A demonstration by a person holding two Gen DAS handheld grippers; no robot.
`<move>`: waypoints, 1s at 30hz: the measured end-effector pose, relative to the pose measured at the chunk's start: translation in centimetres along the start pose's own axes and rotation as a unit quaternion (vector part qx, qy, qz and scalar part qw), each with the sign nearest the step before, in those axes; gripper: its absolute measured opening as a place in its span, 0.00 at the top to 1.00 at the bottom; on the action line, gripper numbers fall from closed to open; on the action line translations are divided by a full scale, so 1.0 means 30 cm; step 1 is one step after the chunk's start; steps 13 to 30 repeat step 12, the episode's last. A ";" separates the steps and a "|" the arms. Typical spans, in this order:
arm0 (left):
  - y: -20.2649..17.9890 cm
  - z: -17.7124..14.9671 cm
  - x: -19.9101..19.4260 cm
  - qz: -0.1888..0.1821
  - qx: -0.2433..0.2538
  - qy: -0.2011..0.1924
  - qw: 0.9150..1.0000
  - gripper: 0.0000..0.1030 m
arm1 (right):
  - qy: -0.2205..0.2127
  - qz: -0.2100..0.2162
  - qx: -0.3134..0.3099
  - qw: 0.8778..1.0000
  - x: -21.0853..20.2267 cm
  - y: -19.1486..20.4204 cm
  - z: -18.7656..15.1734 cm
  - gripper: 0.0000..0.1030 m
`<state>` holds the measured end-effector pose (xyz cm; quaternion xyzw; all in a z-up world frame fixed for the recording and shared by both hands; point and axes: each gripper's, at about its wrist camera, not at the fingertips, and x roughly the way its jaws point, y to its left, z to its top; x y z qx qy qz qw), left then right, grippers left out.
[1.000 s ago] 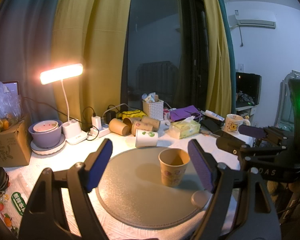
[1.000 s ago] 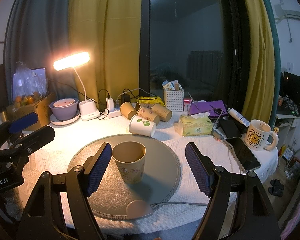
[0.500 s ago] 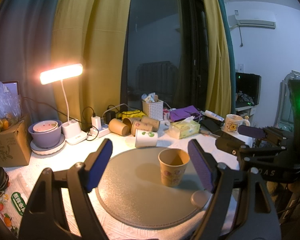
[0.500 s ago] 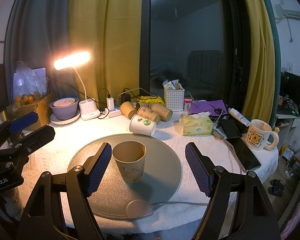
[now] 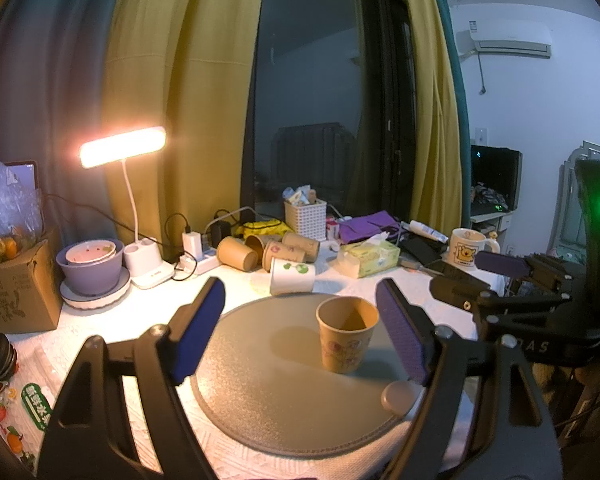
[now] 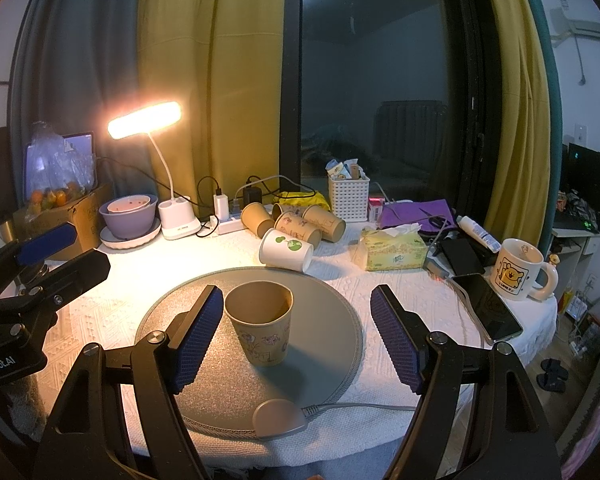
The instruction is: Flip cup upright
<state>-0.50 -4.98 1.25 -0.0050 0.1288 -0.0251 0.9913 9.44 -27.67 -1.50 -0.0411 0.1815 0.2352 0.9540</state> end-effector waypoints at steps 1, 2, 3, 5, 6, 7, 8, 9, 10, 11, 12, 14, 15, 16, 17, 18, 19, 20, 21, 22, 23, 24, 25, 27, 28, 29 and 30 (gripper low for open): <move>0.000 0.000 0.001 0.000 0.000 0.000 1.000 0.23 | 0.000 0.000 0.000 1.000 0.000 0.000 -0.001 0.23; 0.001 0.001 0.000 0.000 0.000 0.000 1.000 0.23 | 0.000 0.000 0.000 1.000 0.000 0.000 0.000 0.23; 0.001 0.000 0.001 0.000 0.000 0.001 1.000 0.23 | 0.000 0.000 0.000 1.000 0.000 0.000 0.000 0.23; 0.001 0.000 0.001 0.000 0.000 0.001 1.000 0.23 | 0.000 0.000 0.000 1.000 0.001 0.000 0.000 0.23; 0.001 0.000 0.001 0.000 0.000 0.001 1.000 0.23 | 0.000 0.000 0.000 1.000 0.001 0.000 0.000 0.23; 0.002 0.002 -0.001 -0.001 0.000 0.000 1.000 0.23 | 0.000 0.000 0.000 1.000 0.001 0.000 0.001 0.23; -0.001 -0.002 -0.005 -0.001 0.001 -0.001 1.000 0.23 | 0.000 0.000 0.000 1.000 0.001 0.000 0.000 0.23; -0.003 0.001 -0.006 -0.001 0.004 -0.006 1.000 0.23 | 0.000 0.000 0.000 1.000 0.001 0.000 0.001 0.23; -0.005 0.001 -0.003 -0.003 0.007 -0.008 1.000 0.23 | 0.000 0.000 0.000 1.000 0.001 0.000 0.001 0.23; -0.011 -0.002 0.000 -0.006 0.011 -0.007 1.000 0.23 | 0.000 0.001 0.000 1.000 0.001 0.001 0.001 0.23; -0.015 -0.010 0.004 -0.009 0.014 -0.002 1.000 0.23 | 0.000 0.001 0.000 1.000 0.003 0.002 -0.003 0.23; -0.015 -0.010 0.004 -0.009 0.014 -0.002 1.000 0.23 | 0.000 0.001 0.000 1.000 0.003 0.002 -0.003 0.23; -0.015 -0.010 0.004 -0.009 0.014 -0.002 1.000 0.23 | 0.000 0.001 0.000 1.000 0.003 0.002 -0.003 0.23; -0.015 -0.010 0.004 -0.009 0.014 -0.002 1.000 0.23 | 0.000 0.001 0.000 1.000 0.003 0.002 -0.003 0.23; -0.015 -0.010 0.004 -0.009 0.014 -0.002 1.000 0.23 | 0.000 0.001 0.000 1.000 0.003 0.002 -0.003 0.23; -0.015 -0.010 0.004 -0.009 0.014 -0.002 1.000 0.23 | 0.000 0.001 0.000 1.000 0.003 0.002 -0.003 0.23; -0.015 -0.010 0.004 -0.009 0.014 -0.002 1.000 0.23 | 0.000 0.001 0.000 1.000 0.003 0.002 -0.003 0.23; -0.015 -0.010 0.004 -0.009 0.014 -0.002 1.000 0.23 | 0.000 0.001 0.000 1.000 0.003 0.002 -0.003 0.23; -0.015 -0.010 0.004 -0.009 0.014 -0.002 1.000 0.23 | 0.000 0.001 0.000 1.000 0.003 0.002 -0.003 0.23; -0.015 -0.010 0.004 -0.009 0.014 -0.002 1.000 0.23 | 0.000 0.001 0.000 1.000 0.003 0.002 -0.003 0.23; -0.015 -0.010 0.004 -0.009 0.014 -0.002 1.000 0.23 | 0.000 0.001 0.000 1.000 0.003 0.002 -0.003 0.23; -0.015 -0.010 0.004 -0.009 0.014 -0.002 1.000 0.23 | 0.000 0.001 0.000 1.000 0.003 0.002 -0.003 0.23; -0.015 -0.010 0.004 -0.009 0.014 -0.002 1.000 0.23 | 0.000 0.001 0.000 1.000 0.003 0.002 -0.003 0.23; -0.015 -0.010 0.004 -0.009 0.014 -0.002 1.000 0.23 | 0.000 0.001 0.000 1.000 0.003 0.002 -0.003 0.23; -0.015 -0.010 0.004 -0.009 0.014 -0.002 1.000 0.23 | 0.000 0.001 0.000 1.000 0.003 0.002 -0.003 0.23; -0.015 -0.010 0.004 -0.009 0.014 -0.002 1.000 0.23 | 0.000 0.001 0.000 1.000 0.003 0.002 -0.003 0.23; -0.015 -0.010 0.004 -0.009 0.014 -0.002 1.000 0.23 | 0.000 0.001 0.000 1.000 0.003 0.002 -0.003 0.23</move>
